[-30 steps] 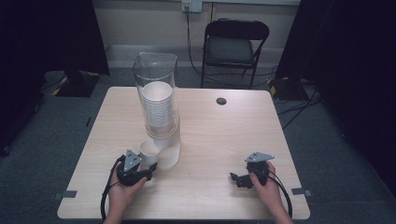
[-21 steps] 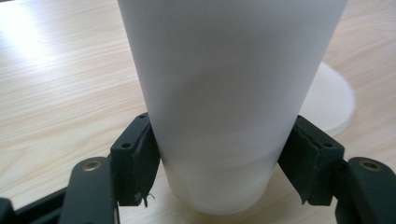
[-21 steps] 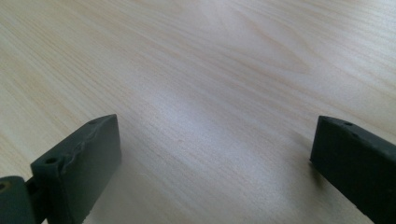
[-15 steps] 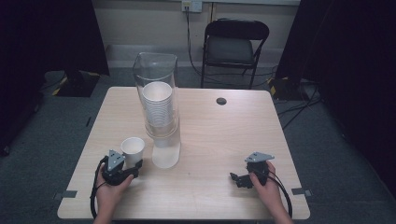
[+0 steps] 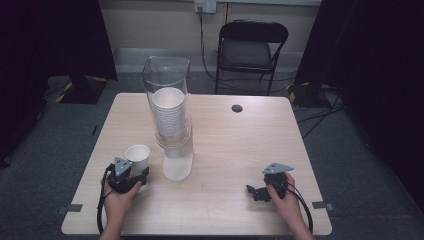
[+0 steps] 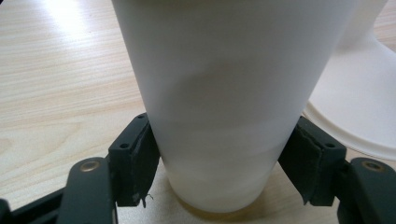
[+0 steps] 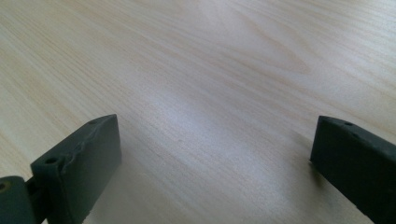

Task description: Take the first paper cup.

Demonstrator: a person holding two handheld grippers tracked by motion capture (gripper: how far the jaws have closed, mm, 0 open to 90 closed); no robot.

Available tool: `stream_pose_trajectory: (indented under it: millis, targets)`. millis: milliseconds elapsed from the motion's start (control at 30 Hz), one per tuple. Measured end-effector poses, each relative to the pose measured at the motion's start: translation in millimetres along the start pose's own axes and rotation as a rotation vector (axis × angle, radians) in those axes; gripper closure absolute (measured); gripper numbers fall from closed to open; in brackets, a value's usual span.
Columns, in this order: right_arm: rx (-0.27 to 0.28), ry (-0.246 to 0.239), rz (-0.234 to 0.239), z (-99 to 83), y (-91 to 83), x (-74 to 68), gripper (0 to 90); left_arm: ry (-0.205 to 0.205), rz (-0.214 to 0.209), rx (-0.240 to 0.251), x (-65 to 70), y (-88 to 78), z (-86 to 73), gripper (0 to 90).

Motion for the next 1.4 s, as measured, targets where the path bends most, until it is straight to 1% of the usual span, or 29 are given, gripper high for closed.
stream_pose_trajectory:
  millis: [67,167,233,333,467,500,533,667,767,933,1033,1067,1100,1233,1267,1300,1333,1400]
  targets:
    - [-0.002,-0.002,-0.002,-0.1,-0.2,0.2,1.2,-0.015,0.006,-0.002,-0.8,2.1,0.1,32.2]
    - [-0.001,-0.005,-0.002,0.0,0.2,0.5,0.8,-0.02,0.006,-0.011,-1.5,3.2,0.0,32.1]
    - [-0.005,-0.003,-0.004,0.1,0.5,0.6,0.2,-0.021,0.005,-0.013,-1.6,4.6,0.4,32.0]
    - [-0.005,-0.001,-0.004,0.1,0.6,0.4,0.1,-0.006,0.007,-0.029,-1.9,7.2,1.1,31.9]
    - [-0.005,-0.001,-0.004,0.1,0.6,0.4,0.1,-0.01,0.011,-0.031,-2.1,10.0,2.2,31.8]
    - [-0.005,-0.003,-0.004,0.1,0.6,0.6,0.0,-0.031,0.017,-0.023,-3.1,12.2,2.9,31.8]
    - [-0.005,-0.001,-0.003,0.1,0.7,0.4,0.0,-0.035,0.019,-0.03,-3.8,12.6,3.1,31.8]
    - [-0.005,-0.003,-0.004,0.1,0.6,0.6,0.0,-0.019,0.026,-0.037,-5.3,15.9,4.2,31.8]
    - [-0.005,-0.001,-0.003,0.1,0.7,0.4,0.0,-0.022,0.029,-0.033,-5.8,18.0,4.8,31.8]
    - [-0.005,-0.001,-0.003,0.1,0.6,0.4,0.0,-0.005,0.034,-0.047,-9.3,23.7,6.4,31.8]
    - [-0.005,-0.002,-0.003,0.1,0.6,0.5,0.0,-0.003,0.038,-0.05,-11.3,25.6,7.3,31.8]
    - [-0.005,-0.001,-0.003,0.2,0.6,0.4,0.0,-0.036,0.042,-0.048,-13.6,26.8,7.4,31.8]
    - [-0.005,-0.001,-0.003,0.1,0.7,0.4,0.0,-0.044,0.048,-0.048,-15.2,26.3,7.5,31.7]
    - [-0.005,-0.003,-0.004,0.1,0.6,0.6,0.0,-0.043,0.047,-0.046,-16.9,25.7,6.9,31.2]
    - [-0.005,-0.001,-0.003,0.1,0.7,0.4,0.0,-0.043,0.043,-0.053,-16.4,25.5,6.3,31.2]
    - [-0.005,-0.002,-0.003,0.1,0.7,0.5,0.0,-0.038,0.043,-0.064,-16.2,25.3,5.6,29.0]
    - [-0.006,-0.003,-0.004,0.1,0.6,0.6,0.0,-0.043,0.043,-0.081,-15.3,25.0,4.2,26.5]
    - [-0.006,-0.003,-0.003,0.1,0.6,0.6,0.0,-0.043,0.041,-0.099,-14.8,24.3,2.7,24.6]
Point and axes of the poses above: each handheld gripper's, and its own axes: y roughly forward along the jaws, z roughly out of its top, x roughly to its right, the point moved 5 cm from there along y, roughly forward along the jaws, and after that the axes turned 10 degrees about x, right-handed, at the moved point
